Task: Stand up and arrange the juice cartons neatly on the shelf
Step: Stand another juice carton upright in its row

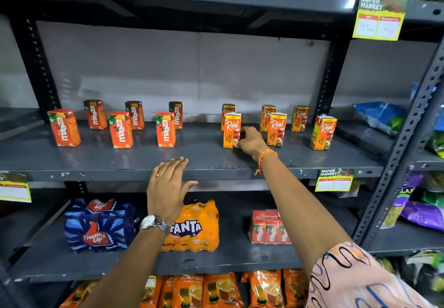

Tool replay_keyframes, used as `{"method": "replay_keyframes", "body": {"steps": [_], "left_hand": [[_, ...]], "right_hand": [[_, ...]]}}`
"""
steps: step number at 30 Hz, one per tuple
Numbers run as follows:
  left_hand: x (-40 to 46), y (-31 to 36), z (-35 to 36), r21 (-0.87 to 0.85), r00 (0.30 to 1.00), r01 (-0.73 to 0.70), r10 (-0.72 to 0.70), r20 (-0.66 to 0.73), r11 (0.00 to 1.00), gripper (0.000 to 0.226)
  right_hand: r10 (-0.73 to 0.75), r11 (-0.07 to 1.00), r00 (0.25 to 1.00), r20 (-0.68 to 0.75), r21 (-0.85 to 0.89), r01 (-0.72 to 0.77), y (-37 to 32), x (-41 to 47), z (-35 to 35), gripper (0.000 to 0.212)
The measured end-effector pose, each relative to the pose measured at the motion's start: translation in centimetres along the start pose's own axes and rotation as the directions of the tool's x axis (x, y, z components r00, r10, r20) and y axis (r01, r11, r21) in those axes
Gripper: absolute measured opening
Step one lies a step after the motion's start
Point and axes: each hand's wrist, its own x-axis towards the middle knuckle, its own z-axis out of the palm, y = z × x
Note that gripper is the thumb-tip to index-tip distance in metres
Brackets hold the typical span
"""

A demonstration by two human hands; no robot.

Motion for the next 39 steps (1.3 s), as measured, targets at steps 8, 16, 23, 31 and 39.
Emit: {"method": "replay_keyframes", "body": {"steps": [8,16,23,31,39], "left_hand": [[5.3,3.2,-2.7,-0.118,0.962,0.269,-0.261,0.076,0.956,0.061],[14.8,8.1,2.7,-0.411,0.717,0.569,-0.185,0.672,0.712,0.096],[15.8,8.4,6.1,-0.475,0.783,0.534,-0.199,0.589,0.699,0.04],[15.5,8.7,6.5,-0.434,0.796,0.541,-0.272,0.541,0.721,0.047],[15.5,8.7,6.8,-0.435,0.796,0.541,-0.271,0.541,0.72,0.048]], "right_hand": [[-0.015,0.943,0.989,-0.147,0.328,0.063,1.9,-1.3,-3.1,0.048],[0.08,0.994,0.94,-0.331,0.095,-0.052,7.2,-0.8,-10.3,0.092],[-0.061,0.998,0.998,0.013,-0.027,0.062,7.4,1.3,-11.5,0.056],[-0.089,0.996,0.994,0.062,-0.02,0.091,8.6,0.6,-12.2,0.045],[-0.109,0.989,0.993,0.036,-0.096,0.112,8.7,0.5,-12.3,0.043]]}}
